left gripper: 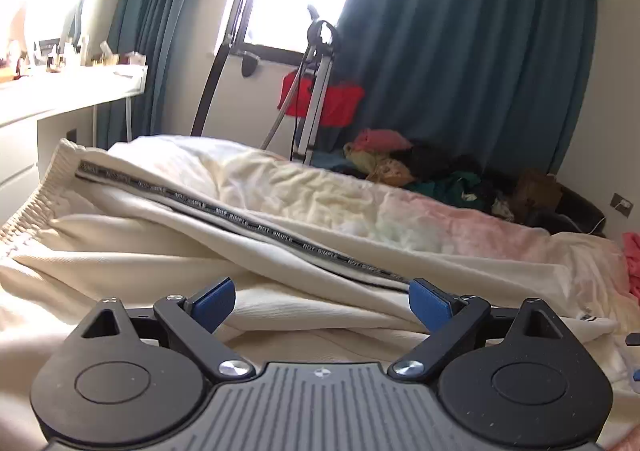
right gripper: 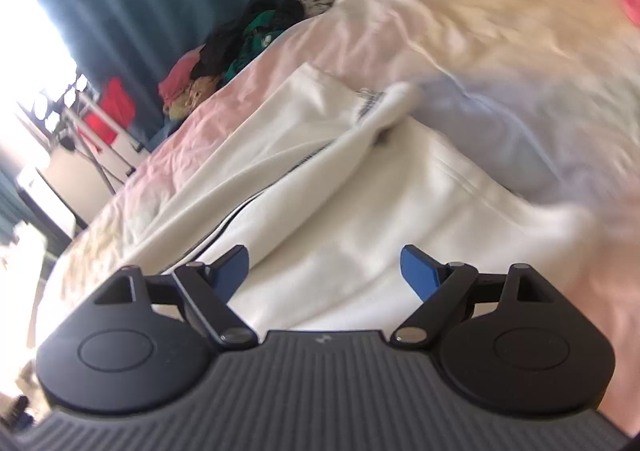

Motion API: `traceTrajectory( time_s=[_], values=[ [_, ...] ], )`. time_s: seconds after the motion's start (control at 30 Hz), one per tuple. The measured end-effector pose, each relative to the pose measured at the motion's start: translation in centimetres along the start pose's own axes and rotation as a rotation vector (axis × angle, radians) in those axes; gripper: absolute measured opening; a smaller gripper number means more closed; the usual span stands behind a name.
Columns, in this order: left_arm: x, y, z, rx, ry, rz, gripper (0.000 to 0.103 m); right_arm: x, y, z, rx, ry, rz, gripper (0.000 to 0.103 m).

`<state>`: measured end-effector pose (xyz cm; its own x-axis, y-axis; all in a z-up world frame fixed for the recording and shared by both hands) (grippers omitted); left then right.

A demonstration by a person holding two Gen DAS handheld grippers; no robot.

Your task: Fold clothes

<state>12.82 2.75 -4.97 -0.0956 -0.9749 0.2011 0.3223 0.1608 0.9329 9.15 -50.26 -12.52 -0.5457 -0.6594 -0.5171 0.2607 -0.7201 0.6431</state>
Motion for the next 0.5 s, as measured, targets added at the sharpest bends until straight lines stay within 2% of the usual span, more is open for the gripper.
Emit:
traceTrajectory(
  time_s=[0.17,0.3,0.43,0.5],
  values=[
    [-1.0,0.9,3.2,0.025,0.066,0.002,0.097,4.0,-0.7,2.4,0.002,-0.047,-0.203,0.084],
    [-4.1,1.1,4.7,-0.035,0.134,0.047,0.097,7.7,-1.4,4.2,0.061,-0.158,-0.365,0.084],
    [-9.7,2.6,6.7,-0.072,0.188,0.206,0.097,11.7,-1.4,6.6,0.216,-0.230,-0.579,0.083],
    [-12.5,3.5,7.8,-0.086,0.214,0.291,0.097,13.1,-1.4,6.3,0.204,-0.225,-0.641,0.078]
  ],
)
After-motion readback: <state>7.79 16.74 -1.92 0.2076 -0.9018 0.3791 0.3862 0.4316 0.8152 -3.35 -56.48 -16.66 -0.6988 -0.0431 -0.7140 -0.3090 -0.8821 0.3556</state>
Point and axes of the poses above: each gripper's, at about its wrist camera, not at the fingertips, and z roughly against the way its jaws point, x to its right, y to its top, the point moved 5 cm from there along -z, roughly the way its jaws point, and after that the axes turned 7 degrees about x, right-handed, at the moved point
